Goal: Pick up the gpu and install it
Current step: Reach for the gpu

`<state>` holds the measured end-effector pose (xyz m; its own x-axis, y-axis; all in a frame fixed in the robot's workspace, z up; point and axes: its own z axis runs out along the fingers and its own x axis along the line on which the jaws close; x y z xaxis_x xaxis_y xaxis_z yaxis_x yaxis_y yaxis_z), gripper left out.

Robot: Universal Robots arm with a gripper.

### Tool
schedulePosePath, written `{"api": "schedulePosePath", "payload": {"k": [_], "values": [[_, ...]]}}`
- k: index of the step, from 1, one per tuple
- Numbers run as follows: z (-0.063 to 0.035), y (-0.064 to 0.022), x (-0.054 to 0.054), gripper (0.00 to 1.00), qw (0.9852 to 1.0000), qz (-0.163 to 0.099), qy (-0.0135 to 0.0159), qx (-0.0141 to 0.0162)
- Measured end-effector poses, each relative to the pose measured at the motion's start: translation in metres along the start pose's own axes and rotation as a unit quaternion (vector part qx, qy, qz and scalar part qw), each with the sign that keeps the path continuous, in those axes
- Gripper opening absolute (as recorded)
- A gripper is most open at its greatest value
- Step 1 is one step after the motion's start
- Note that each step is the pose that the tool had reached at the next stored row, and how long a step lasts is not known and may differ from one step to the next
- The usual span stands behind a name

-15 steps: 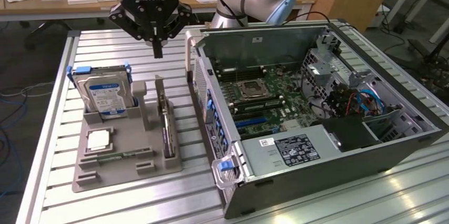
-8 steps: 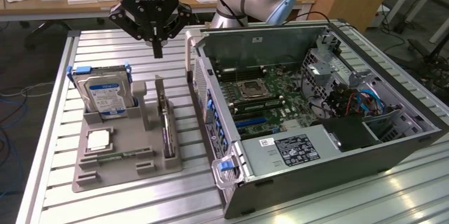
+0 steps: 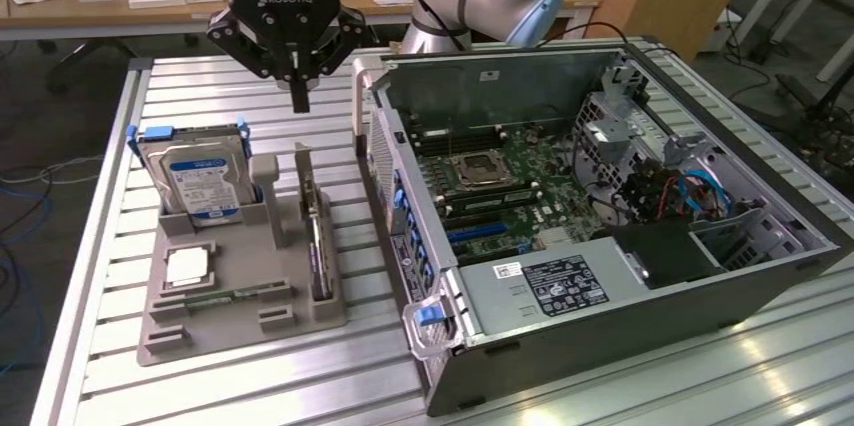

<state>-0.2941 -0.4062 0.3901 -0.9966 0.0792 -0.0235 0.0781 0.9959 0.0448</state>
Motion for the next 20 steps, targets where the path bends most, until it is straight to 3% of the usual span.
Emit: {"api": "schedulePosePath", "payload": {"k": [8,20], "values": [[-0.0004,-0.0112,-0.001,0.11,1.0,0.0,0.0,-0.0001],[-0.0008,-0.0192,-0.001,0.11,1.0,0.0,0.0,0.0]]}}
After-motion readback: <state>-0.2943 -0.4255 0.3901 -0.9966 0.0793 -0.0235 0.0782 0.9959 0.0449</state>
